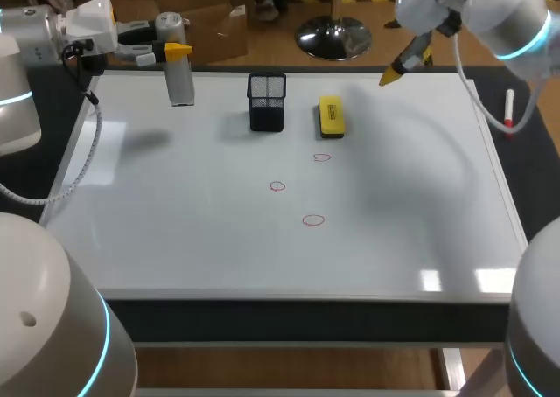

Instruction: Pick up the inspection probe, press it on each red-marked spot on the whiteboard one by one, put down the probe, pick up the eraser, and wipe off all the red marks.

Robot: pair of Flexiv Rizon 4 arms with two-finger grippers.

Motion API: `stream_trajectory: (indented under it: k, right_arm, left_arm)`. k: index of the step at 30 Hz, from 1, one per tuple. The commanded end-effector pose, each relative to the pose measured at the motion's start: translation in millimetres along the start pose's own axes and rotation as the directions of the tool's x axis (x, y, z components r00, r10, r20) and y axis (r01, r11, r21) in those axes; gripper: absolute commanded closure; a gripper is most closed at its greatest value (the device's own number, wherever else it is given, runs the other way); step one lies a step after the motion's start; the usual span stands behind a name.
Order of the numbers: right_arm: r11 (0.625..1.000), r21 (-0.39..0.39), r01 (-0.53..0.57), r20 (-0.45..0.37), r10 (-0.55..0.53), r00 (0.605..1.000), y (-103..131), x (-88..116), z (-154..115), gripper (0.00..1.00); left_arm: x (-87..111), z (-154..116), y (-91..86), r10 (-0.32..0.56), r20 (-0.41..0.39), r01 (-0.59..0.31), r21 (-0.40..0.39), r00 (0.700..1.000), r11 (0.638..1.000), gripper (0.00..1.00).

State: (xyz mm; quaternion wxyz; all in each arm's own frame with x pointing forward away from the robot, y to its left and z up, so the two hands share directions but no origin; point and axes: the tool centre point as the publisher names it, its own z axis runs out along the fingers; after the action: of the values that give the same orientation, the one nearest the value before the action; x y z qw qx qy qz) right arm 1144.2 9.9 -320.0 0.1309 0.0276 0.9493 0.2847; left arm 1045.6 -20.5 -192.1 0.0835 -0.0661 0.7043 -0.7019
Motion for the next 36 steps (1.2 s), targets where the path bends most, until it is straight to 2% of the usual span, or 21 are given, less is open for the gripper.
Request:
stream_trajectory:
  k: [1, 20, 22, 24, 26, 31, 33, 34, 36]
  right_arm:
    - [0.766, 0.465, 0.444, -0.622, -0.075, 0.779, 4.9, -16.2, -2.9, 0.00]
    - [0.766, 0.465, 0.444, -0.622, -0.075, 0.779, 4.9, -16.2, -2.9, 0.00]
    - [0.752, 0.423, 0.505, -0.658, -0.129, 0.742, 11.2, -8.5, 8.9, 0.00]
    - [0.745, 0.402, 0.533, -0.669, -0.158, 0.726, 9.5, -2.6, 15.0, 0.00]
    - [0.726, 0.352, 0.590, -0.683, -0.232, 0.692, 7.8, 3.4, 18.7, 0.00]
    - [0.664, 0.250, 0.704, -0.736, -0.342, 0.584, 2.8, 19.4, 25.1, 0.00]
    - [0.651, 0.213, 0.728, -0.738, -0.381, 0.557, 2.0, 25.9, 25.8, 0.00]
    - [0.631, 0.193, 0.751, -0.738, -0.412, 0.535, 2.4, 29.0, 26.3, 0.00]
    - [0.617, 0.147, 0.774, -0.709, -0.479, 0.517, 1.7, 34.5, 27.1, 0.00]
  left_arm:
    - [-0.4, -0.2, -1.0, 0.000, -0.001, 0.000, 0.000, 1.000, 1.000, 1.00]
    - [-0.4, -0.2, -1.0, 0.000, -0.001, 0.000, 0.000, 1.000, 1.000, 1.00]
    - [-0.4, -0.2, -1.0, 0.000, -0.001, 0.000, 0.000, 1.000, 1.000, 1.00]
    - [-0.4, -0.2, -1.0, 0.000, -0.001, 0.000, 0.000, 1.000, 1.000, 1.00]
    - [-0.4, -0.2, -1.0, 0.000, -0.001, 0.000, 0.000, 1.000, 1.000, 1.00]
    - [-0.4, -0.2, -1.0, 0.000, -0.001, 0.000, 0.000, 1.000, 1.000, 1.00]
    - [-0.4, -0.2, -1.0, 0.000, -0.001, 0.000, 0.000, 1.000, 1.000, 1.00]
    - [-0.4, -0.2, -1.0, 0.000, -0.001, 0.000, 0.000, 1.000, 1.000, 1.00]
    - [-0.4, -0.2, -1.0, 0.000, -0.001, 0.000, 0.000, 1.000, 1.000, 1.00]
